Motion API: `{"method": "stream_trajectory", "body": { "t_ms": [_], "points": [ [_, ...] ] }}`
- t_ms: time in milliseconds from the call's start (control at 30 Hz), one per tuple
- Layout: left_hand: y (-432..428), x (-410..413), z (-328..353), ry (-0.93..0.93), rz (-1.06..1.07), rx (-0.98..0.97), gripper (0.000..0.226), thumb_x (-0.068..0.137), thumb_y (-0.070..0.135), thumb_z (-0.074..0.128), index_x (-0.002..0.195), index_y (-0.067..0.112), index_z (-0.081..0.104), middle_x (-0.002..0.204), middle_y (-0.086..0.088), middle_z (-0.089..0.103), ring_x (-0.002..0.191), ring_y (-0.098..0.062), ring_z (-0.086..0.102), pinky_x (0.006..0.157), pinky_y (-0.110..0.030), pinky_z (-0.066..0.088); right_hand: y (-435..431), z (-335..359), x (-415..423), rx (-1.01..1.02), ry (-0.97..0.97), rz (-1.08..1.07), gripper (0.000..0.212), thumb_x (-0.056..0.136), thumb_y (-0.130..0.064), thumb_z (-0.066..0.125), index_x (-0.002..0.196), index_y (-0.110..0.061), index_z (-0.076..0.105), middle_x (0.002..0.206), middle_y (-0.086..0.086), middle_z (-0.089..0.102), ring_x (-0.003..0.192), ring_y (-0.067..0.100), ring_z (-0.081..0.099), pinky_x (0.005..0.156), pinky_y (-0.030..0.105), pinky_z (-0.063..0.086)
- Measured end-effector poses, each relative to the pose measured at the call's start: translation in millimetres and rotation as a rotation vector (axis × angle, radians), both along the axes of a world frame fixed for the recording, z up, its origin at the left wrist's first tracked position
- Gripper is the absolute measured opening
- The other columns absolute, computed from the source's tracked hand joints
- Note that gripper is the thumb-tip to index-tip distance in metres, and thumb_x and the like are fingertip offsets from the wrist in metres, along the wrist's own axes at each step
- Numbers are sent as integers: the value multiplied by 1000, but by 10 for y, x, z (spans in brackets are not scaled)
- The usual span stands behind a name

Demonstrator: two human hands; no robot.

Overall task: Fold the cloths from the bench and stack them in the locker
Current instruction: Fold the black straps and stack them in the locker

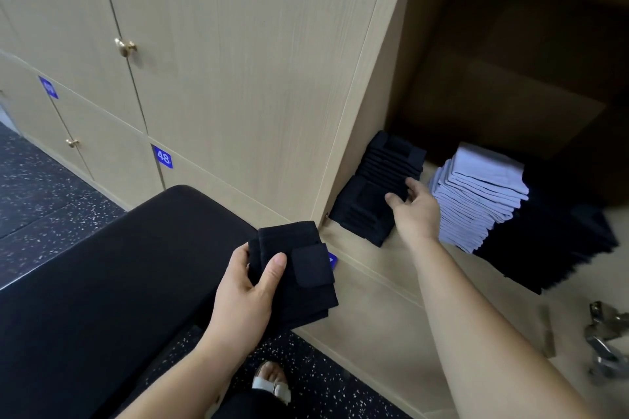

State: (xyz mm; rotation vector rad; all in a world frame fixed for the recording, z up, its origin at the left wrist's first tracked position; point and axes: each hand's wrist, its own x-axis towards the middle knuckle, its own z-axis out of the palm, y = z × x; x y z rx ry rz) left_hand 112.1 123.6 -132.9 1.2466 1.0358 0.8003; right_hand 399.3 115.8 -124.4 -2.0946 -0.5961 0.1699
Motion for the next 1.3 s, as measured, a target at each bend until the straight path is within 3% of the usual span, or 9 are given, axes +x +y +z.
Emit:
{"method": "stream_trajectory", "body": {
  "t_ms": [67, 233, 367, 567, 667, 867, 1033, 1200, 1300],
  "points": [
    [-61, -50, 91, -16, -4, 8, 26, 91, 36, 63, 115, 28, 58, 103, 8, 71, 95, -6, 68, 89, -35, 56, -130, 161, -215, 26, -26, 59, 49, 87, -20, 68, 134, -20, 54, 131, -1, 59, 121, 17, 54, 97, 31, 45],
    [-243, -192, 279, -54, 29, 5, 20, 91, 38, 62, 110, 33, 56, 103, 8, 70, 94, -5, 68, 85, -32, 56, -561, 613, -1129, 53, 218, 383, 22, 83, -27, 73, 103, -21, 70, 95, -9, 71, 90, 1, 66, 69, 11, 45],
    [-417, -275, 440, -84, 98, 5, 23, 93, 36, 61, 114, 29, 53, 102, 7, 67, 94, -6, 66, 75, -22, 53, -960, 640, -1738, 88, 327, 465, 17, 78, -26, 78, 93, -22, 72, 86, -10, 75, 83, -1, 69, 67, 11, 49],
    [-631, -297, 635, -92, 97, -11, 32, 96, 39, 56, 121, 22, 49, 107, 6, 65, 100, -10, 62, 92, -34, 51, -1197, 606, -2140, 204, 196, 307, 11, 78, -21, 73, 87, -24, 67, 80, -11, 71, 75, 0, 63, 63, 12, 47],
    [-685, -309, 675, -107, 65, -60, 22, 98, 47, 46, 112, 30, 50, 109, 8, 62, 105, -11, 59, 96, -38, 48, -1266, 626, -2164, 250, 187, 269, 10, 82, -19, 69, 89, -20, 63, 83, -7, 69, 79, 7, 64, 63, 13, 46],
    [-698, -291, 696, -115, 19, -55, 10, 102, 30, 45, 107, 27, 53, 111, 0, 65, 104, -16, 62, 94, -39, 51, -1385, 678, -1965, 376, 357, 223, 11, 86, -12, 66, 96, -14, 63, 93, 4, 71, 86, 21, 67, 78, 36, 56],
    [-668, -196, 637, -94, 19, -22, 14, 101, 29, 48, 113, 26, 52, 109, 2, 64, 102, -13, 61, 91, -35, 50, -1349, 661, -1526, 516, 534, 36, 5, 84, -4, 69, 84, -3, 64, 78, 6, 69, 70, 18, 64, 64, 28, 57],
    [-522, -56, 520, -76, 37, -11, 17, 100, 30, 51, 116, 28, 50, 109, 4, 63, 104, -13, 60, 92, -35, 50, -1106, 533, -944, 519, 556, -87, 23, 78, -15, 77, 83, -1, 60, 77, 13, 62, 70, 22, 56, 66, 35, 52],
    [-397, 21, 431, -49, 42, -6, 18, 99, 32, 53, 117, 31, 51, 109, 6, 64, 105, -13, 61, 98, -42, 50, -886, 481, -651, 496, 540, -81, 41, 74, -21, 77, 82, 11, 53, 77, 23, 62, 73, 20, 50, 65, 31, 43]
  ]
}}
